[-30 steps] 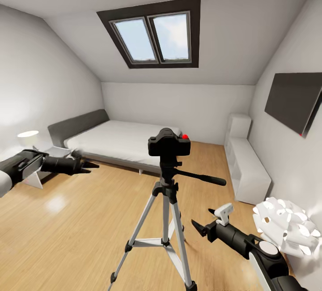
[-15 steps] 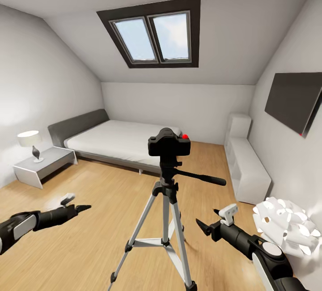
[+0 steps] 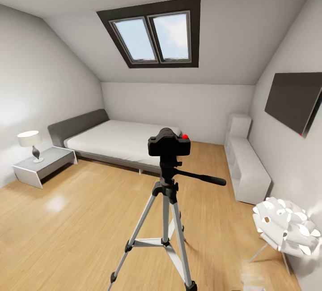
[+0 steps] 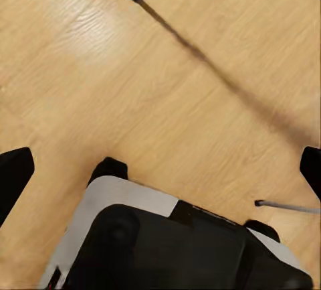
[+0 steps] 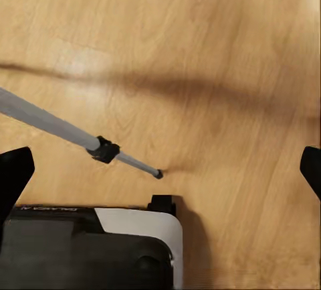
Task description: Attach the digital camera to the camera tripod in the bedroom.
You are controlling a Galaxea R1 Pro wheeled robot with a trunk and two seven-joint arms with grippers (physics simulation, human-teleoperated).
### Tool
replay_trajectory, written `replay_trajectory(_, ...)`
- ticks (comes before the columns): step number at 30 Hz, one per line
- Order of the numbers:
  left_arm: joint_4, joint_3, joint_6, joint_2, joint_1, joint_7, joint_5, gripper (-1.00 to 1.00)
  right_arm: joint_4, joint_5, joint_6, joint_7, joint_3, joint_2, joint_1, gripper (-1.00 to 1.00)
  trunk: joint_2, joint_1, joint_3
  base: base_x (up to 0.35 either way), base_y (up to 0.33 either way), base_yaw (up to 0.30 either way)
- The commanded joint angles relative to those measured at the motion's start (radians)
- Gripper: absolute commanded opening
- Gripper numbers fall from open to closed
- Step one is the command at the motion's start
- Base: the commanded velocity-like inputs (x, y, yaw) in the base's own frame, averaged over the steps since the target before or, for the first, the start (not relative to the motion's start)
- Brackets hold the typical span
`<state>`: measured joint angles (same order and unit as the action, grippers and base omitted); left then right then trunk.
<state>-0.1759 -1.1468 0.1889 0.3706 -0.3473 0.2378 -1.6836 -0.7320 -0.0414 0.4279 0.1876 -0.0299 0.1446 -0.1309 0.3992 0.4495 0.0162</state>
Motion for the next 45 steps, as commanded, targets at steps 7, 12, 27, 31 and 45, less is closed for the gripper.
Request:
replay_trajectory(7, 0.042, -0.005, -0.004, -0.148, 0.154, -0.082, -0.029, 1.00, 0.358, -0.005, -0.230, -0.009, 0.000, 0.006, -0.005, 1.00, 0.001, 0.000, 0.000, 0.000, 0.000, 0.000)
replay_trajectory(12, 0.052, -0.012, -0.007, -0.237, 0.229, -0.097, -0.025, 1.00, 0.513, -0.006, -0.361, -0.014, 0.004, 0.015, -0.001, 1.00, 0.001, 0.000, 0.000, 0.000, 0.000, 0.000)
replay_trajectory(27, 0.058, -0.016, -0.008, -0.279, 0.273, -0.105, -0.025, 1.00, 0.679, -0.006, -0.434, -0.017, 0.008, -0.112, 0.002, 1.00, 0.001, 0.000, 0.000, 0.000, 0.000, 0.000)
replay_trajectory(31, 0.058, -0.016, -0.008, -0.280, 0.274, -0.106, -0.025, 1.00, 0.682, -0.006, -0.436, -0.017, 0.008, -0.121, 0.002, 1.00, 0.001, 0.000, 0.000, 0.000, 0.000, 0.000)
replay_trajectory(45, 0.059, -0.016, -0.008, -0.280, 0.275, -0.106, -0.025, 1.00, 0.687, -0.009, -0.438, -0.017, 0.005, -0.114, 0.002, 1.00, 0.001, 0.000, 0.000, 0.000, 0.000, 0.000)
